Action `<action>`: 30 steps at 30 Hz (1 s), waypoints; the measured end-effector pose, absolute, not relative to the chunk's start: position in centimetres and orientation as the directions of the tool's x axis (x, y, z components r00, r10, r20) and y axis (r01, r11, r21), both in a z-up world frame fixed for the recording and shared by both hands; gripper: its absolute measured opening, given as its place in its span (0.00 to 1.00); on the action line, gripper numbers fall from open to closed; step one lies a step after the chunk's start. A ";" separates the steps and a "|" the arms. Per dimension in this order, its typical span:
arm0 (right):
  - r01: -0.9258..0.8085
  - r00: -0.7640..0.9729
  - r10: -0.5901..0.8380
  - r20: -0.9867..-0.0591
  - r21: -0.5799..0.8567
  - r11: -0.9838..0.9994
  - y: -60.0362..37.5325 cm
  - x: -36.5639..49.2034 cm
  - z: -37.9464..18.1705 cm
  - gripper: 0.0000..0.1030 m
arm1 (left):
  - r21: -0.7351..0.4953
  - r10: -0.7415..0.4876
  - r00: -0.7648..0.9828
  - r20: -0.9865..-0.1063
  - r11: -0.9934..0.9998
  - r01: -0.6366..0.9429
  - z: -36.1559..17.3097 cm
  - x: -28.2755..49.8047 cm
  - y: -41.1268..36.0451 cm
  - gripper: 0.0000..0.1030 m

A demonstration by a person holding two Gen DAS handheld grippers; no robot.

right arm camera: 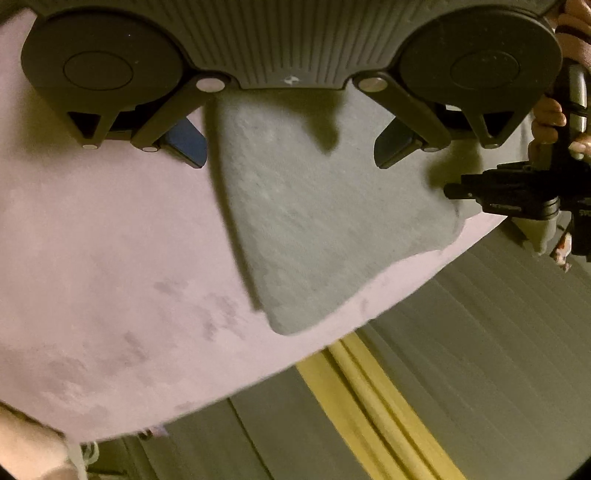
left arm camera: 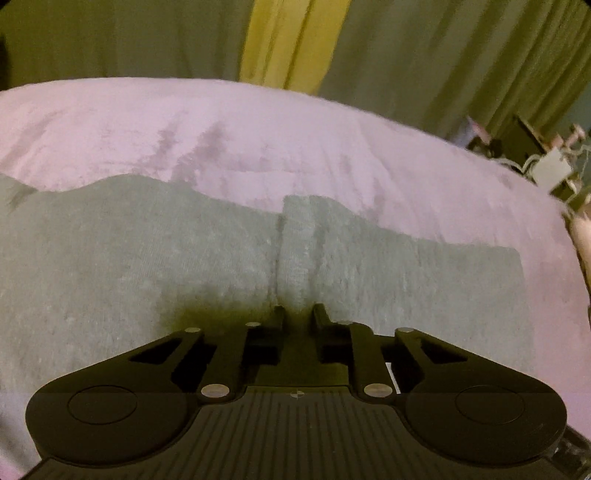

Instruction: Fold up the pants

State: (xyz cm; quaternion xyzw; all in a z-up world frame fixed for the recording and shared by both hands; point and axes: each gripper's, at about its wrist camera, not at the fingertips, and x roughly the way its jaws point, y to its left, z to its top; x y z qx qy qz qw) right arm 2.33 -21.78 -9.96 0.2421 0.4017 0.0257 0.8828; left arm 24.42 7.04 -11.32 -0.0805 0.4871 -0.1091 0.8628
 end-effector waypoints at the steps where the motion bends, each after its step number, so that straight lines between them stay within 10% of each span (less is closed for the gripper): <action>1: 0.144 0.662 0.234 -0.712 0.427 0.893 -21.3 2.6 -10.3 0.94 | -0.250 -0.268 0.503 -0.821 0.963 0.106 -11.6 24.5 7.2 0.17; 15: 0.120 0.618 0.177 -0.766 0.314 0.942 -19.8 2.4 -12.0 0.95 | -0.166 -0.206 0.589 -0.781 0.978 0.123 -9.3 22.3 7.4 0.12; 21: 0.107 0.598 0.170 -0.783 0.288 0.952 -19.8 2.7 -12.2 0.95 | 0.017 0.001 0.581 -0.814 1.000 0.022 -12.8 23.1 7.9 0.04; 26: 0.114 0.613 0.165 -0.773 0.293 0.949 -19.6 2.5 -11.7 0.95 | -0.053 -0.070 0.657 -0.750 0.998 0.046 -9.6 19.8 9.7 0.59; 30: 0.087 0.658 0.140 -0.740 0.260 0.962 -18.8 2.4 -10.6 0.95 | -0.105 -0.037 0.684 -0.729 0.993 -0.057 -8.3 17.5 14.5 0.75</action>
